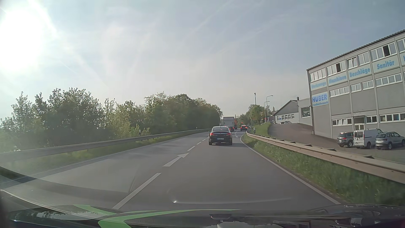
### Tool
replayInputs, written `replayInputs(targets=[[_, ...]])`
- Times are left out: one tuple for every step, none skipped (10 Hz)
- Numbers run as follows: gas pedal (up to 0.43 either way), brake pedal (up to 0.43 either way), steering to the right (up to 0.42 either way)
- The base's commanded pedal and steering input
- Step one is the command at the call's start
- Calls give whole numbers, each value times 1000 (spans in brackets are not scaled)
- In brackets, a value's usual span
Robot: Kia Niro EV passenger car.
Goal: Follow the waypoints while adhering to traffic rules and regulations
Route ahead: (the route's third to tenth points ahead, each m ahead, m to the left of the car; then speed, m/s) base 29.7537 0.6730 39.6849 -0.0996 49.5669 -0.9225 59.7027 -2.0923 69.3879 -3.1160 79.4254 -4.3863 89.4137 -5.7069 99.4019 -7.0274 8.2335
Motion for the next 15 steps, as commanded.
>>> replayInputs(targets=[[98,0,8],[110,0,8],[110,0,8],[110,0,8],[110,0,8],[110,0,8],[118,0,8],[118,0,8],[118,0,8],[118,0,8],[118,0,8],[118,0,8],[118,0,8],[118,0,8],[118,0,8]])
